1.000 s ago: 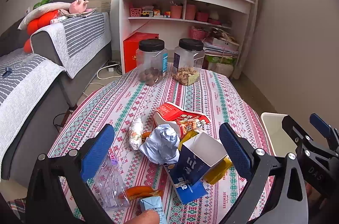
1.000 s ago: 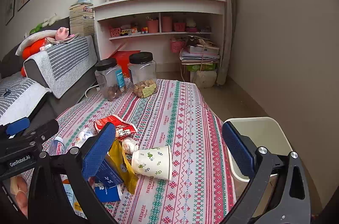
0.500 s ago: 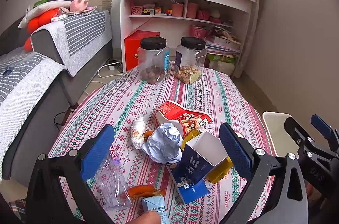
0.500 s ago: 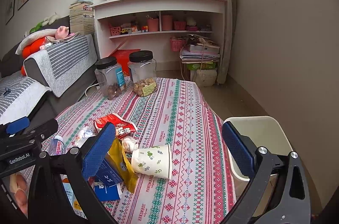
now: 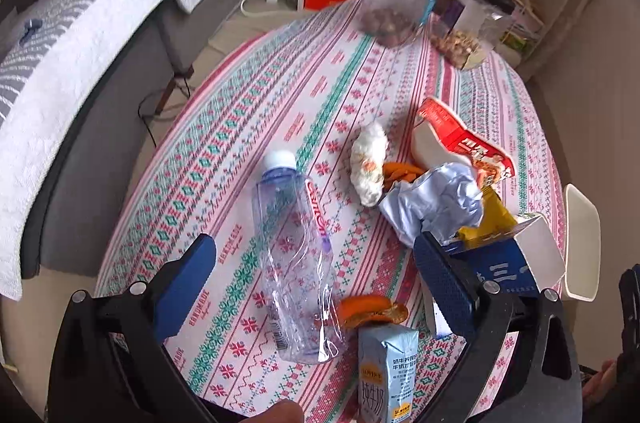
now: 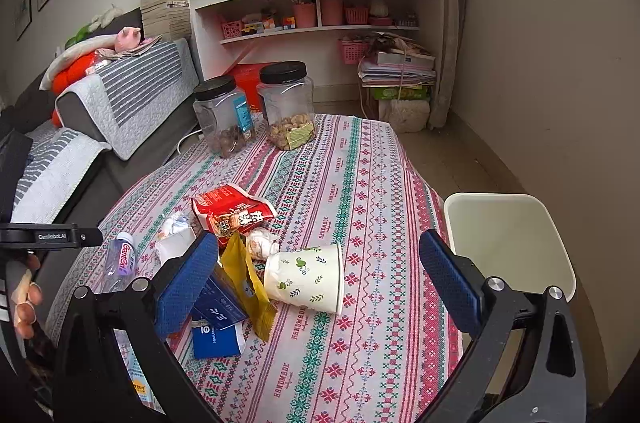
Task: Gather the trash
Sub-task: 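Grasp the clear water bottle with the left gripper while the right gripper grasps the blue box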
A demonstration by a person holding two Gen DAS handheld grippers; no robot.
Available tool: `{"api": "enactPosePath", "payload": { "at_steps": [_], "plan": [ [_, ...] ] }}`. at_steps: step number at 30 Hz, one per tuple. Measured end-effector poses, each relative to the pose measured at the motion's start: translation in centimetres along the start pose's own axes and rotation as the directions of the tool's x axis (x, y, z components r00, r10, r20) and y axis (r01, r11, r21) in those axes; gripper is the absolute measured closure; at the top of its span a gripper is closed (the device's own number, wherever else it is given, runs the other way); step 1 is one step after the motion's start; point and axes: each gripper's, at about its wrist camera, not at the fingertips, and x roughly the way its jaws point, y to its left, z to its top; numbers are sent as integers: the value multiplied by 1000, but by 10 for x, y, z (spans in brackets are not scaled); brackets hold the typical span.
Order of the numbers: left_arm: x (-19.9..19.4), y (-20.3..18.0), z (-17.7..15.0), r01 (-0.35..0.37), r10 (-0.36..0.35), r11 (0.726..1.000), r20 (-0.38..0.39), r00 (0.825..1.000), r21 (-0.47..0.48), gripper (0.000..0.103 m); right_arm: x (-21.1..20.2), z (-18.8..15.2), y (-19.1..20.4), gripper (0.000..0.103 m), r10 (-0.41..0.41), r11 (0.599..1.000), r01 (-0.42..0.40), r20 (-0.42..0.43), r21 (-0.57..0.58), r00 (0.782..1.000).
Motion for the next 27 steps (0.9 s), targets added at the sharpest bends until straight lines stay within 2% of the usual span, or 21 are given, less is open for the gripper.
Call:
{"api": "enactPosePath", "payload": {
  "at_steps": [2,5,9,17,18,21,23,27],
  "plan": [
    [15,5,4,20,-21,1000,-79,997,-19,7,3,0,1,7,6,1000,-6,-17,-12,1000],
    [33,11,8,4,-9,999,-155,988,-38,7,8,-1,2,7,16,1000,-17,-48,-22,999],
    [59,15,10,4,-22,998,-253,967,-69,7,15,-4,7,7,24,998,-28,-77,-51,997],
    [84,13,13,-6,-25,995,-297,955,-104,9,29,-9,25,7,51,992,-65,-122,-112,991],
    [88,12,13,-1,-30,995,-310,950,-100,10,32,-10,27,7,58,990,-74,-132,-117,990],
    [100,8,10,17,-51,995,-356,933,-98,25,37,-12,35,7,74,986,-95,-153,-135,985],
    [102,5,8,23,-50,997,-360,932,-77,42,41,-14,42,7,85,982,-111,-167,-151,982],
    [91,0,8,48,-58,998,-316,947,-38,42,47,-18,60,7,103,966,-144,-191,-214,976]
  ]
}}
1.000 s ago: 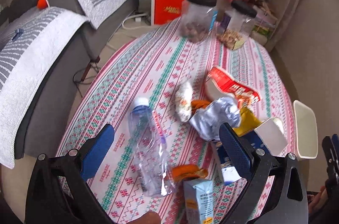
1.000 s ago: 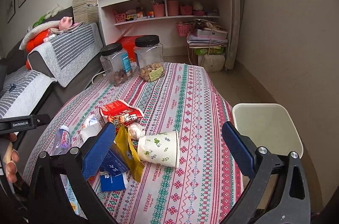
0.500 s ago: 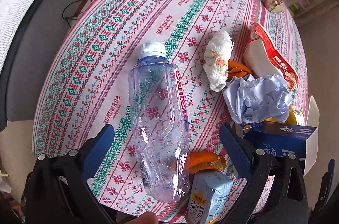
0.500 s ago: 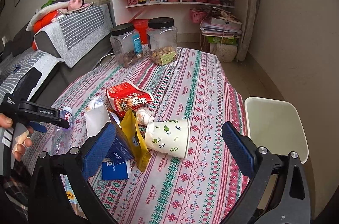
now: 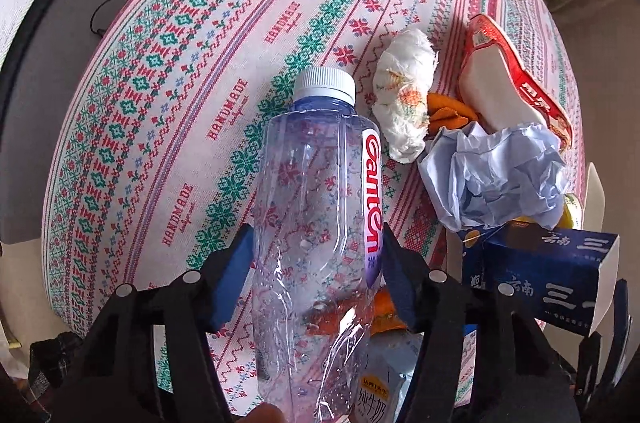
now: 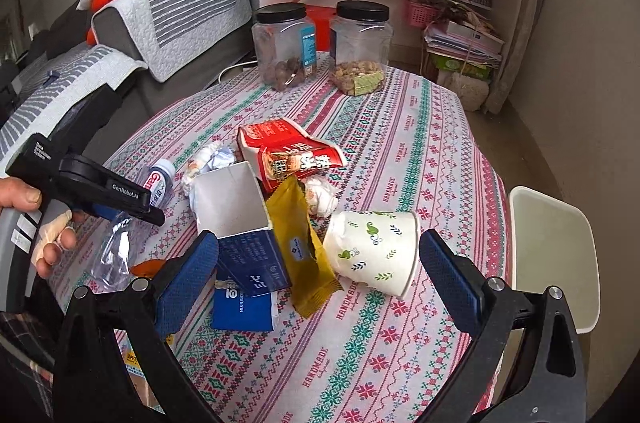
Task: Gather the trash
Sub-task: 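Grasp the clear water bottle with the left gripper while the right gripper grasps the blue box, then carry the bottle and blue box to the white bin and release both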
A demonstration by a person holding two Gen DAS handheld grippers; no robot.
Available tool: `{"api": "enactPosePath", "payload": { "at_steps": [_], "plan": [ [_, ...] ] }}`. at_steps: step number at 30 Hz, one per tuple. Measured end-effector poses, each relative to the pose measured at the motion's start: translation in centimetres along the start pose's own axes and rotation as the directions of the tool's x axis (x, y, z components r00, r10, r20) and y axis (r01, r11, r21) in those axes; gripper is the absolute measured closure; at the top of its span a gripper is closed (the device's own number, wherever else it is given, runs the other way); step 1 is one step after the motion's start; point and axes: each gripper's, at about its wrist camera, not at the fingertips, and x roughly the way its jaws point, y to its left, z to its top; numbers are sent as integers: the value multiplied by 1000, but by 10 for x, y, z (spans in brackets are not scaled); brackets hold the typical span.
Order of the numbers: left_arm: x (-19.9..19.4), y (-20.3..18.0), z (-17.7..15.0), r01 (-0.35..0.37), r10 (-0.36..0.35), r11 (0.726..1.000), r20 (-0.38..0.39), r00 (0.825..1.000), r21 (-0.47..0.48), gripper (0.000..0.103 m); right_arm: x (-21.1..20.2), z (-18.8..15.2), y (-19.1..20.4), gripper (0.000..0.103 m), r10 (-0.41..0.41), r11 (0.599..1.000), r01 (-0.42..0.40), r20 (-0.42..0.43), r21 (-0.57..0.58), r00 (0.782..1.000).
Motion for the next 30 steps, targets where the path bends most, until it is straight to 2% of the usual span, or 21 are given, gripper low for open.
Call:
{"api": "enactPosePath", "payload": {
  "at_steps": [6,10,12,13,14,15,16,25,30],
  "plan": [
    [-38,-4,-10,13,-22,998,137,990,69,43,13,10,27,7,8,990,-12,-27,-138,1000],
    [-57,-2,-16,22,-41,995,197,980,97,43,24,19,28,8,61,989,-72,-89,-132,994],
    [-62,-3,-14,29,-53,994,218,975,109,43,30,22,30,17,88,987,-102,-116,-122,989],
    [-66,-4,-15,29,-56,993,230,972,116,43,34,24,31,29,100,986,-117,-138,-119,985],
    [-65,-10,-14,27,-56,992,242,969,122,43,39,25,32,48,113,985,-133,-162,-114,980],
    [-65,-11,-15,24,-56,992,253,966,127,43,43,27,31,59,129,983,-150,-188,-104,974],
    [-67,-10,-16,22,-56,991,264,963,132,43,45,27,31,65,134,984,-155,-200,-90,970],
    [-77,-13,-18,21,-65,991,341,938,132,43,18,59,16,66,155,985,-161,-103,-53,983],
    [-80,-14,-22,34,-83,991,390,917,130,43,-4,76,0,66,120,991,-120,-13,-58,993]
  ]
}}
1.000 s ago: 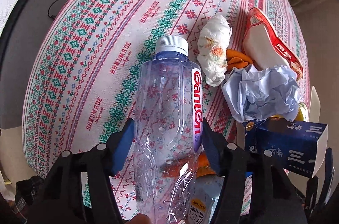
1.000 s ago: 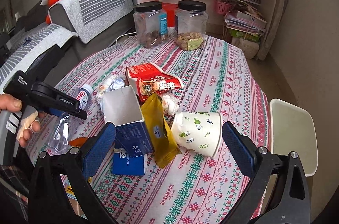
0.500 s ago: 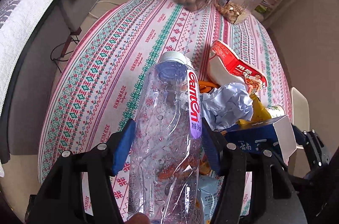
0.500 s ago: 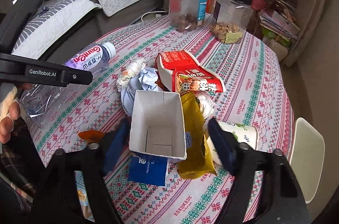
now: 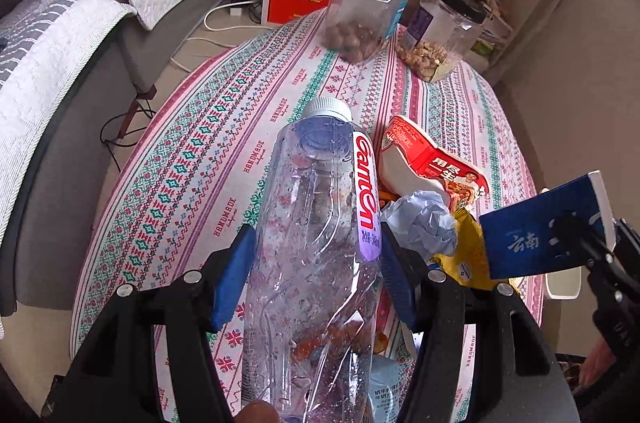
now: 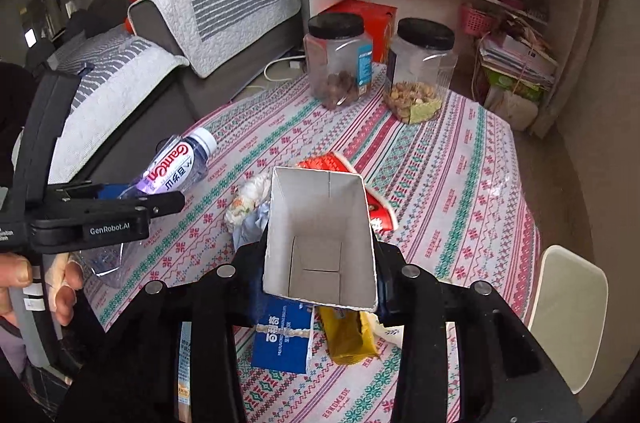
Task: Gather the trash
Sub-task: 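Carry the bottle and blue box to the white bin and release both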
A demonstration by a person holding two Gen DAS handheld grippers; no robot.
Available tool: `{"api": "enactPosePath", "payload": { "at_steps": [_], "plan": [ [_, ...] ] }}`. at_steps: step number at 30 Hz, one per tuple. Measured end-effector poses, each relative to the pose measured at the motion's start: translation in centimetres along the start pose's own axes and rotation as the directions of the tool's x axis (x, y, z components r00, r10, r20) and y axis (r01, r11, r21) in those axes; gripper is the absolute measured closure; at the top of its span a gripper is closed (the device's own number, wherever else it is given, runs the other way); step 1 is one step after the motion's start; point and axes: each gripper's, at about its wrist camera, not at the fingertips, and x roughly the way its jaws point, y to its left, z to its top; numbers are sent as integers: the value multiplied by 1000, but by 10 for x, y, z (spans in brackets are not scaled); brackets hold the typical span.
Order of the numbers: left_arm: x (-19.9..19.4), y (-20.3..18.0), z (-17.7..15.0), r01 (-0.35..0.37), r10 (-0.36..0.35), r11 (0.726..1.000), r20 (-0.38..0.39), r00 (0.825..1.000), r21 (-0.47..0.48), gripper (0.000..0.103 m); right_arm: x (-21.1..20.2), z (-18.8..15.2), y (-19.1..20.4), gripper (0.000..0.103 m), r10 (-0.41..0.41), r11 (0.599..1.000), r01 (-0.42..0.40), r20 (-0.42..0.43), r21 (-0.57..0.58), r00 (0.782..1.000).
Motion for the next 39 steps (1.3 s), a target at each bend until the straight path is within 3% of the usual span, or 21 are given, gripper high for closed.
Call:
{"api": "enactPosePath", "payload": {
  "at_steps": [6,14,18,22,26,27,29,30,35,39],
  "plan": [
    [-2,-12,-4,-3,2,1000,53,999,23,43,-21,2,-40,65,-102,992,97,70,78,992],
    [-1,-31,-8,0,-4,997,58,998,71,43,-36,-20,-110,65,-273,947,259,55,191,960],
    [-8,-45,-12,21,-30,994,81,996,109,43,-39,-37,-153,65,-372,893,361,-11,267,928],
    [-15,-76,-15,43,-60,983,94,994,176,43,-34,-61,-200,65,-459,811,474,-129,343,879],
    [-16,-119,-14,94,-115,969,81,990,228,43,-43,-81,-239,63,-469,745,502,-190,439,862],
    [-14,-131,-13,110,-131,966,74,989,235,43,-50,-84,-246,62,-484,727,511,-184,459,855],
    [-10,-160,-9,140,-161,956,63,985,257,43,-65,-89,-255,35,-515,701,523,-163,484,842],
    [-8,-176,-8,153,-174,953,59,983,263,43,-73,-92,-259,30,-534,687,531,-151,497,832],
    [7,-252,-7,239,-253,917,5,967,318,43,-107,-107,-279,15,-583,630,536,-113,562,804],
    [26,-306,-10,312,-307,890,-69,949,333,43,-131,-124,-288,10,-610,587,525,-90,616,787]
  ]
}}
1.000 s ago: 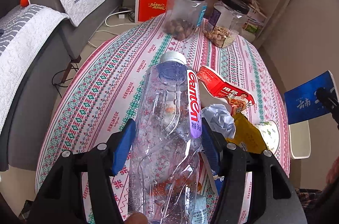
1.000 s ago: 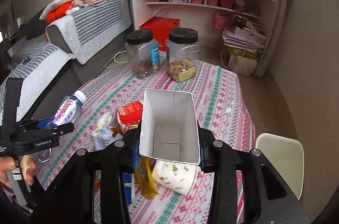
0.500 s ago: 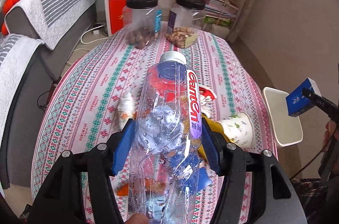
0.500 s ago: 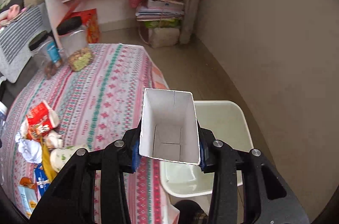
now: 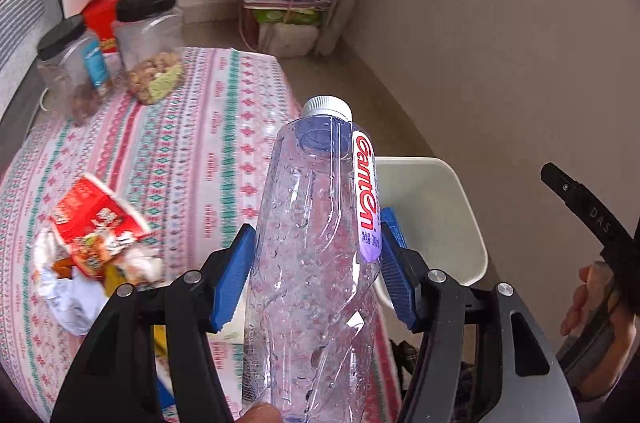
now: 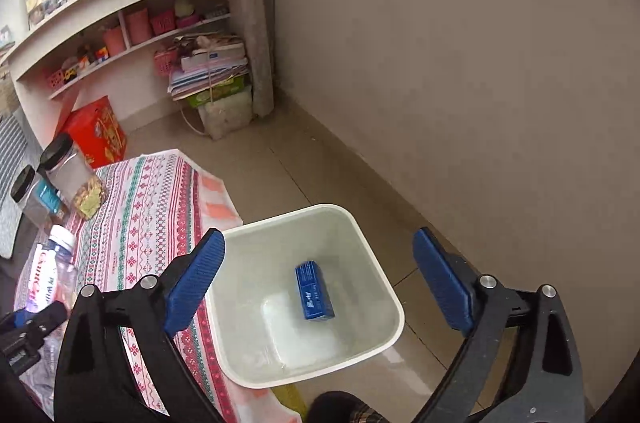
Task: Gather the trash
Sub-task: 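Carry the bottle and blue box to the white bin and release both, then grasp the light-blue milk carton with the left gripper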
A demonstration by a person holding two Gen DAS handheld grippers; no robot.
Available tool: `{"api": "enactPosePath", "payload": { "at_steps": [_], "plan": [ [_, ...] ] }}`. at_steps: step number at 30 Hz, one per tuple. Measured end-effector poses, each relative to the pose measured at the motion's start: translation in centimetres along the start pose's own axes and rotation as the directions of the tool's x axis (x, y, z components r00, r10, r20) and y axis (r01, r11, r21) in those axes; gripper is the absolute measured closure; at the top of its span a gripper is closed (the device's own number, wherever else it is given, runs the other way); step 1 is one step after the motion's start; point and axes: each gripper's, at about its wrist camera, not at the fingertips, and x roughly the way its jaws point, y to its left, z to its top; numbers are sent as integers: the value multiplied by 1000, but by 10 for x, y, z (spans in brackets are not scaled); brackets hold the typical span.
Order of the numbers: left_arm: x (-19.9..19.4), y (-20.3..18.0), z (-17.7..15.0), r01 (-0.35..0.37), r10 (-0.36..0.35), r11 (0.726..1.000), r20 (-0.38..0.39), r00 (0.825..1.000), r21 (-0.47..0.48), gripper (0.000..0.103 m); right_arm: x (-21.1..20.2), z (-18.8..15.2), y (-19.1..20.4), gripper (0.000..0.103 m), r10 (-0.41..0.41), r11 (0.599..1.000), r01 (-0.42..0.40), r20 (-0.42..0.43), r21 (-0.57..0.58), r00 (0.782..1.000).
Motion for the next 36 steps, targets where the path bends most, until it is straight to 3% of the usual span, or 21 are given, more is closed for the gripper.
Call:
{"api": "enactPosePath", "payload": {
  "at_steps": [7,12,14,17,23,30,36],
  "plan": [
    [53,-59,11,76,-73,997,-80,994,30,43,-16,-7,-24,7,-30,998,27,54,54,998],
    [83,-85,22,88,-83,995,-109,991,43,42,-14,-10,-40,7,-70,996,68,35,62,997],
    [88,-88,25,107,-104,994,-120,987,16,31,-15,-11,-46,7,-73,995,71,29,71,997],
    [84,-93,28,94,-91,995,-99,991,27,27,-18,-13,-47,7,-78,994,75,44,76,996],
    [50,-80,19,-49,49,997,10,999,59,20,-26,-17,-33,7,-67,997,64,79,34,995],
    [7,-46,6,-224,221,974,107,970,21,19,-35,-29,4,7,-5,997,12,91,-82,996],
    [-21,-15,-11,-297,298,955,127,946,-26,18,-42,-38,31,7,42,989,-27,97,-146,994]
  ]
}}
